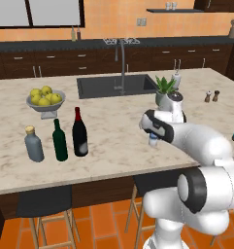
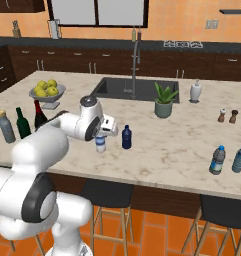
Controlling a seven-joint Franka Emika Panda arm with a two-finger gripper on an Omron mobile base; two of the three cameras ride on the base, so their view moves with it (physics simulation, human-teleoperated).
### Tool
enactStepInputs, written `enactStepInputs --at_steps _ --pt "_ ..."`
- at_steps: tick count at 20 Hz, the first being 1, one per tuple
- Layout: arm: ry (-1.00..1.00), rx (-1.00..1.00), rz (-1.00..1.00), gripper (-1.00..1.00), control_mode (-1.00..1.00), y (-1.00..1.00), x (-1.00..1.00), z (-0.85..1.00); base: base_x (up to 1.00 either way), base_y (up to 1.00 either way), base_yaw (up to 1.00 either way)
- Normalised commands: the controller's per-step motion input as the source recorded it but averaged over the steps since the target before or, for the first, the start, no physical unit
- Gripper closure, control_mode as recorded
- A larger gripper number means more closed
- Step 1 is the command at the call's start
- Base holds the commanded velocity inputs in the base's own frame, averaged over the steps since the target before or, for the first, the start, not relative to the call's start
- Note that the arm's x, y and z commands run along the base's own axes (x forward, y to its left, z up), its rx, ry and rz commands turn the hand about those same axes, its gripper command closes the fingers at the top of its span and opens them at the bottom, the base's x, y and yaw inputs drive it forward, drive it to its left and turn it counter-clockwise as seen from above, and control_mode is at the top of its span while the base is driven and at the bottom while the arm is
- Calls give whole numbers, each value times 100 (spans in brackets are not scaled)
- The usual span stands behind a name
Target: Move the plastic bottles in the middle to the plastics group, and the glass bottles in the middle to the glass group.
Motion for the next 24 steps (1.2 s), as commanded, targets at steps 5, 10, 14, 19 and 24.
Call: enactStepInputs --at_steps 5,10,14,19,24 --pt "5 -3 -9 100 -100 -77 -5 47 0 0 0" --pt "7 -1 -9 100 -100 -92 3 43 0 0 0" --pt "10 0 -6 100 -100 -96 -2 20 0 0 0" --pt "9 -1 -6 100 -100 -93 -4 0 0 0 0" --pt "1 -7 -8 100 -100 -76 6 -1 0 0 0"
